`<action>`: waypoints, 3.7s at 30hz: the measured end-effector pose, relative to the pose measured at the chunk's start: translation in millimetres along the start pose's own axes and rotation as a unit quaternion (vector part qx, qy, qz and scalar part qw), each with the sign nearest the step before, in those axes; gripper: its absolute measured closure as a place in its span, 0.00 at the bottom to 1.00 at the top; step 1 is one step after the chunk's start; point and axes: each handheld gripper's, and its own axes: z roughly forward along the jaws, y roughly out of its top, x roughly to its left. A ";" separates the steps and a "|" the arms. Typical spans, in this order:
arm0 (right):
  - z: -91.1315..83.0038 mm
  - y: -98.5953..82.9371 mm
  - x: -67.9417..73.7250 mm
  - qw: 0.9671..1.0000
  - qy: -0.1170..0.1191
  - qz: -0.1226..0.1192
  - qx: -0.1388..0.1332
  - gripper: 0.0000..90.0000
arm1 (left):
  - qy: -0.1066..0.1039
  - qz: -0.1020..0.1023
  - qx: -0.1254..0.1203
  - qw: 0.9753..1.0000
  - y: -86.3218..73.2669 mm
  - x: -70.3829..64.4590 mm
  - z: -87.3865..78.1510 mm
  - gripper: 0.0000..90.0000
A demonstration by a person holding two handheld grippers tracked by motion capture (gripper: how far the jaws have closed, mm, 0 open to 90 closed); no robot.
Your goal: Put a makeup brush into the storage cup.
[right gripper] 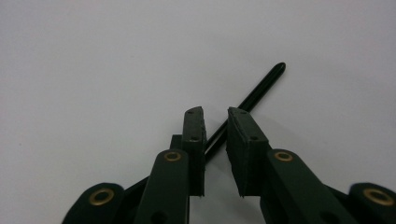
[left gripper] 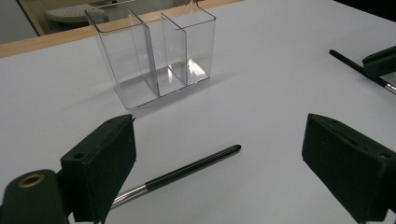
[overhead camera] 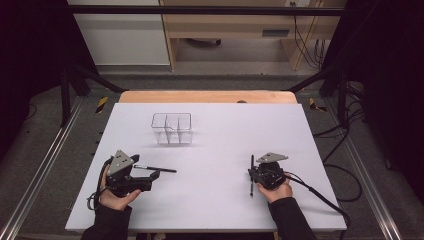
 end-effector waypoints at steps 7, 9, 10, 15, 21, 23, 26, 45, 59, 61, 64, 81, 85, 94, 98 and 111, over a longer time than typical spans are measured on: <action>0.3 -1.6 2.6 1.000 -0.002 0.004 0.004 0.82 | -0.001 0.000 0.000 1.000 0.0 -0.2 0.0 0.10; 0.1 -2.1 3.5 1.000 -0.002 0.005 0.006 0.81 | -0.001 0.000 0.000 1.000 0.0 -0.1 -0.1 0.10; 0.2 -2.6 3.9 1.000 -0.003 0.005 0.007 0.80 | -0.001 0.000 0.000 1.000 0.1 0.0 -0.1 0.10; -0.4 -2.4 4.3 1.000 -0.003 0.012 0.009 0.82 | -0.001 0.000 0.001 1.000 -0.2 -0.5 0.6 0.10; -4.2 0.1 0.2 1.000 0.002 0.000 0.013 0.88 | -0.003 0.000 0.001 1.000 -0.2 -1.0 1.2 0.10; -5.1 0.4 -0.8 1.000 0.001 -0.001 0.014 0.89 | -0.003 0.001 0.002 1.000 -0.4 -0.9 1.5 0.10; -5.3 0.4 -0.5 1.000 -0.001 0.000 0.015 0.89 | -0.004 0.000 0.003 1.000 -0.7 -0.9 2.1 0.10; -10.3 -7.9 10.6 0.999 -0.016 0.007 0.028 0.86 | -0.005 -0.001 0.000 1.000 0.5 -0.7 -0.5 0.10; -11.8 -9.7 3.7 0.999 -0.017 0.005 0.030 0.84 | -0.005 -0.001 0.000 1.000 0.6 -0.9 -0.8 0.10; -11.8 -9.7 4.3 0.999 -0.018 0.008 0.029 0.84 | -0.006 0.000 -0.001 1.000 0.7 -1.0 -0.7 0.10; -11.5 -9.7 4.8 0.999 -0.017 0.011 0.027 0.87 | -0.006 0.002 0.002 1.000 0.5 -1.5 -0.1 0.10; -10.7 -8.0 1.4 0.999 0.021 -0.018 0.030 0.93 | -0.009 0.003 0.003 1.000 0.5 -2.1 0.7 0.11; -10.5 -7.6 0.6 0.999 0.024 -0.021 0.032 0.93 | -0.009 0.005 0.005 1.000 0.3 -2.3 1.2 0.10; -21.6 2.8 -3.5 0.999 0.021 -0.015 0.023 0.76 | -0.010 0.003 0.007 1.000 0.3 -1.2 1.6 0.10; -27.7 13.4 -5.3 0.999 0.020 -0.021 0.042 0.72 | -0.011 0.001 0.008 1.000 -0.3 -0.8 2.4 0.10; -18.2 42.2 -0.8 0.985 0.018 -0.052 0.162 0.70 | -0.012 0.001 0.012 1.000 -1.0 -0.3 3.2 0.10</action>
